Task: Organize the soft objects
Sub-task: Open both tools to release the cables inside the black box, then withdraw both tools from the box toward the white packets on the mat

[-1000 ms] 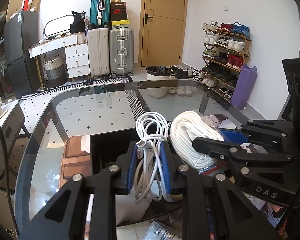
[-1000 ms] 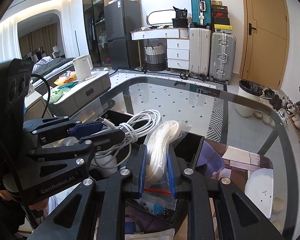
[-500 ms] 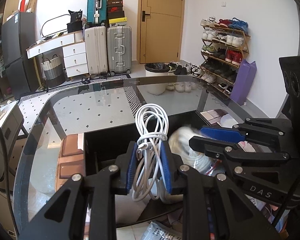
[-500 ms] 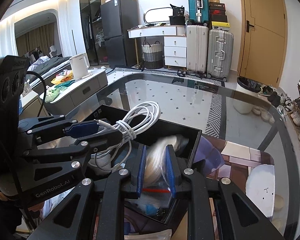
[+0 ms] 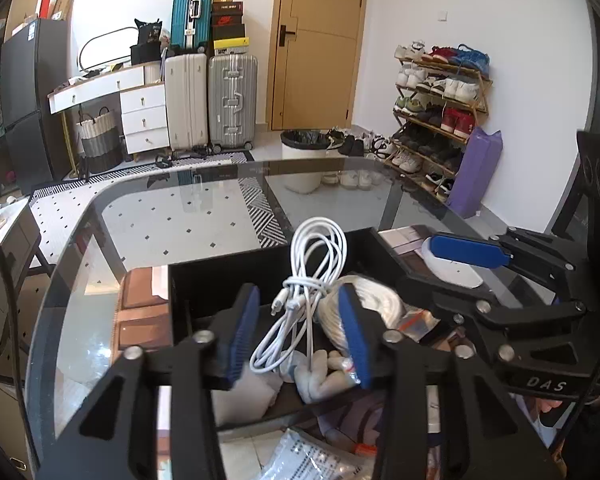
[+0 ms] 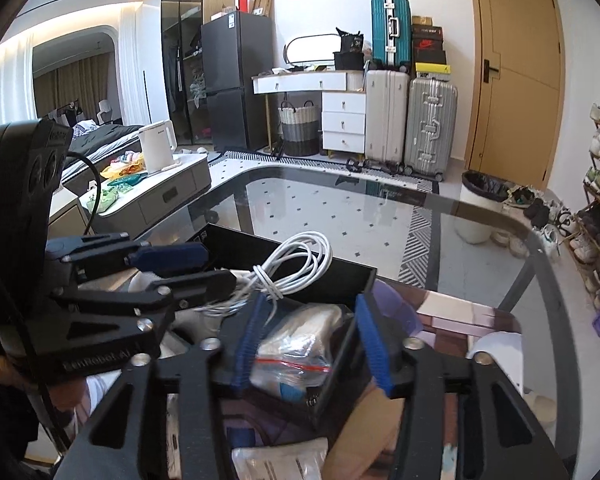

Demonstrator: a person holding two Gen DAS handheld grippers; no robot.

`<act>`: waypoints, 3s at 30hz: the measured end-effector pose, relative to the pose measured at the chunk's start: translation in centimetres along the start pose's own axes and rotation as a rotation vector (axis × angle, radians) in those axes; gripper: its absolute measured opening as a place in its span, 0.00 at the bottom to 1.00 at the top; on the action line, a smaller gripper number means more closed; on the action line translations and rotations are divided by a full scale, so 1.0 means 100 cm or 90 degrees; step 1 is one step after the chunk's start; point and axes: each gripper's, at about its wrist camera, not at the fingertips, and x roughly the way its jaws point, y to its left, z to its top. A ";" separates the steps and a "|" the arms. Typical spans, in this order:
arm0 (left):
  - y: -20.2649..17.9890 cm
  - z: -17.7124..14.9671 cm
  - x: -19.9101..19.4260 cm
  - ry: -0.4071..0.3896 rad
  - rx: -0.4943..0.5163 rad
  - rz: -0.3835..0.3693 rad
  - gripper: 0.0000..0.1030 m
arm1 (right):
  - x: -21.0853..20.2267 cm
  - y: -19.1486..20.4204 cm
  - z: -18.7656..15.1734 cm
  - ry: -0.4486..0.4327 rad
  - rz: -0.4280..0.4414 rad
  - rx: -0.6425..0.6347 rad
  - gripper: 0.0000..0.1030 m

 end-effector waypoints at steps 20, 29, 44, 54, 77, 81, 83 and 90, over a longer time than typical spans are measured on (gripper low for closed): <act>-0.004 -0.027 -0.047 -0.025 -0.005 0.052 0.98 | -0.057 0.001 -0.037 -0.021 0.000 0.044 0.99; -0.006 -0.040 -0.052 -0.020 -0.002 0.074 1.00 | -0.058 0.008 -0.040 -0.001 0.008 0.017 0.99; 0.002 -0.070 -0.053 0.004 -0.030 0.103 1.00 | -0.057 0.000 -0.059 0.054 0.021 0.000 0.99; -0.002 -0.082 -0.053 0.024 -0.023 0.080 1.00 | -0.047 -0.001 -0.069 0.095 0.023 -0.013 0.99; 0.008 -0.097 -0.035 0.086 -0.038 0.076 1.00 | -0.020 -0.012 -0.087 0.174 0.043 0.020 0.99; 0.009 -0.096 -0.030 0.101 -0.035 0.080 1.00 | -0.017 -0.012 -0.087 0.177 0.047 0.029 0.99; 0.010 -0.096 -0.028 0.106 -0.035 0.077 1.00 | -0.014 -0.012 -0.088 0.182 0.047 0.032 0.99; 0.013 -0.096 -0.021 0.126 -0.037 0.072 1.00 | 0.001 -0.012 -0.091 0.206 0.040 0.057 0.99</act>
